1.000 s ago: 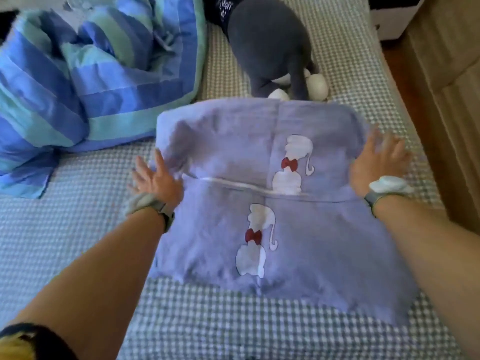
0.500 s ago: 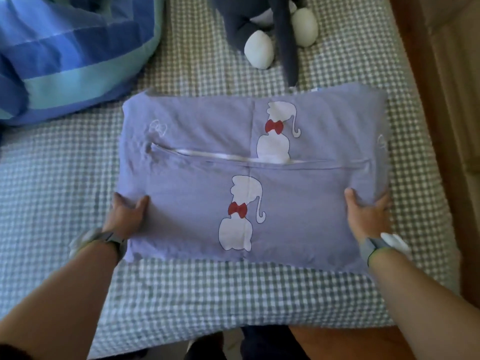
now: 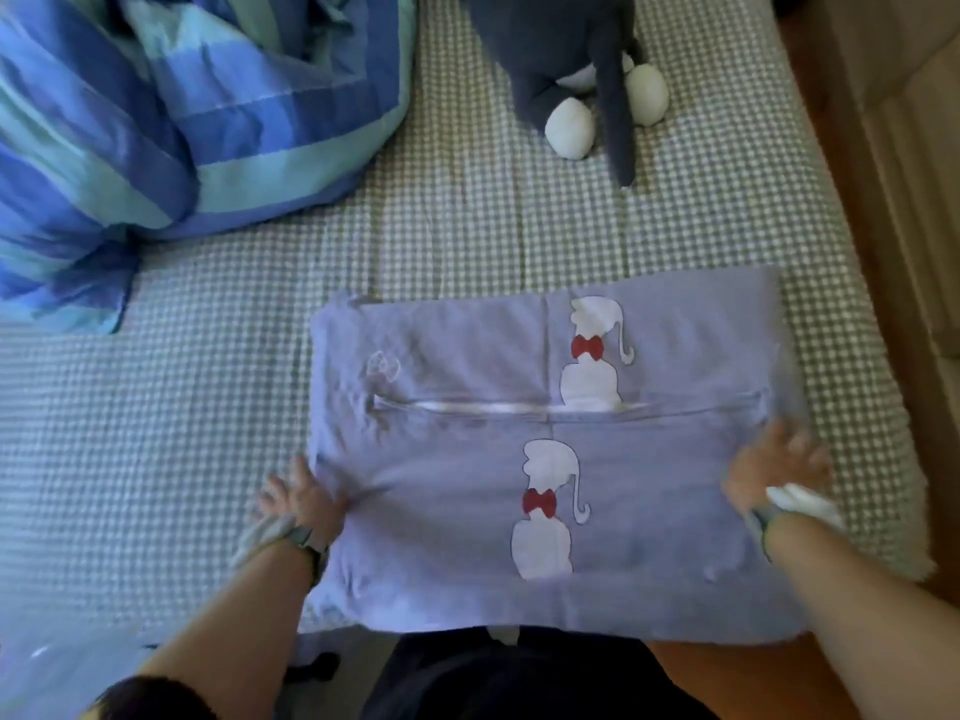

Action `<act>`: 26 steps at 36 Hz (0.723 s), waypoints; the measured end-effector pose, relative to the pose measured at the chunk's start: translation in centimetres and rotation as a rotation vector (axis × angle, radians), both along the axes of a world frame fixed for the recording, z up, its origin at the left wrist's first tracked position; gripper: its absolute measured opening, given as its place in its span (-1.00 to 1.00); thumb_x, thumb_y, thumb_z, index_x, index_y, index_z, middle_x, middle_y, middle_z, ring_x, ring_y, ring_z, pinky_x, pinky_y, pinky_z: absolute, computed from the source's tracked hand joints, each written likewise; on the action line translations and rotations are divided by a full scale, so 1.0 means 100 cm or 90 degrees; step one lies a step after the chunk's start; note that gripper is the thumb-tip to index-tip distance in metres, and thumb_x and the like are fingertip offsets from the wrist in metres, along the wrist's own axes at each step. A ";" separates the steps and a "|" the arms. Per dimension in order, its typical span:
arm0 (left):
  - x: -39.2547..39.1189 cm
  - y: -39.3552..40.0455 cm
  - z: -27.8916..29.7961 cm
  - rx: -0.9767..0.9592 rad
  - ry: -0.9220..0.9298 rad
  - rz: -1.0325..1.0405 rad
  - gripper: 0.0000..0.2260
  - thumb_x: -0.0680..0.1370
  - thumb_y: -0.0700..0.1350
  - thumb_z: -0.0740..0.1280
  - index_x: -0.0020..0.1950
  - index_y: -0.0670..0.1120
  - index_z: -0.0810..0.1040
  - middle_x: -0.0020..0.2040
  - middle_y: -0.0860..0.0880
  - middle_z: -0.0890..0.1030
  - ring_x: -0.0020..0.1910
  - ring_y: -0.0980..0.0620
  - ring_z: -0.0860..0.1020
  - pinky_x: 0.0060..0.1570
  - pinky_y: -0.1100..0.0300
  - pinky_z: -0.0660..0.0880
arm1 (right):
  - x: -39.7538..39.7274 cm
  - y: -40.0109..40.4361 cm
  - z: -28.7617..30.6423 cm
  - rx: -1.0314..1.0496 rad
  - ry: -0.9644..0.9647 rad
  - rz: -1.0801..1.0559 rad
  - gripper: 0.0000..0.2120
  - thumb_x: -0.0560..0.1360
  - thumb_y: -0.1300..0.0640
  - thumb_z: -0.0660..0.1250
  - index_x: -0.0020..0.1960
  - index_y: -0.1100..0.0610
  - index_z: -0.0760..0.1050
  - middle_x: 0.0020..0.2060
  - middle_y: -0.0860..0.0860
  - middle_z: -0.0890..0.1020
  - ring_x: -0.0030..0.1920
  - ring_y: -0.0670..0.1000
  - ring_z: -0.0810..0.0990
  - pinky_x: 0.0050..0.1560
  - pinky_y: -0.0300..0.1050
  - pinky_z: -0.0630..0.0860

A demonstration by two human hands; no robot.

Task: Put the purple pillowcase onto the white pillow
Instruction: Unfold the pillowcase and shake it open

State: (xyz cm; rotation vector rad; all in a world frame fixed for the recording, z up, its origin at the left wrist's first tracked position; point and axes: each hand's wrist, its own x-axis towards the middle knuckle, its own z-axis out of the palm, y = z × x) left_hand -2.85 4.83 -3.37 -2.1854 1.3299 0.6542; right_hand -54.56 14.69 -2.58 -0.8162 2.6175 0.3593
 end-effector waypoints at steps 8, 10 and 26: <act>-0.077 -0.049 -0.018 -0.202 0.216 -0.600 -0.30 0.35 -0.18 0.40 0.51 -0.09 0.37 0.44 -0.19 0.41 0.44 -0.30 0.35 0.42 -0.18 0.26 | 0.105 -0.059 -0.022 -0.128 -0.057 0.450 -0.33 0.32 0.28 0.33 0.44 0.13 0.36 0.37 0.16 0.42 0.41 0.30 0.30 0.33 0.24 0.30; -0.079 -0.058 -0.020 -0.236 0.219 -0.634 -0.50 0.33 -0.15 0.45 0.28 -0.09 0.55 0.16 -0.13 0.55 0.18 -0.25 0.53 0.26 -0.09 0.37 | 0.096 -0.059 -0.026 -0.076 -0.066 0.455 -0.42 0.29 0.28 0.35 0.32 0.14 0.46 0.17 0.16 0.51 0.23 0.28 0.45 0.22 0.15 0.34; -0.041 -0.018 -0.026 -0.153 0.177 -0.569 -0.33 0.43 -0.17 0.32 0.56 -0.16 0.27 0.52 -0.13 0.33 0.50 -0.26 0.28 0.40 -0.14 0.32 | 0.104 -0.037 -0.006 0.083 -0.013 0.412 -0.63 0.35 0.18 0.33 0.14 0.23 0.50 0.10 0.20 0.49 0.15 0.28 0.45 0.19 0.14 0.41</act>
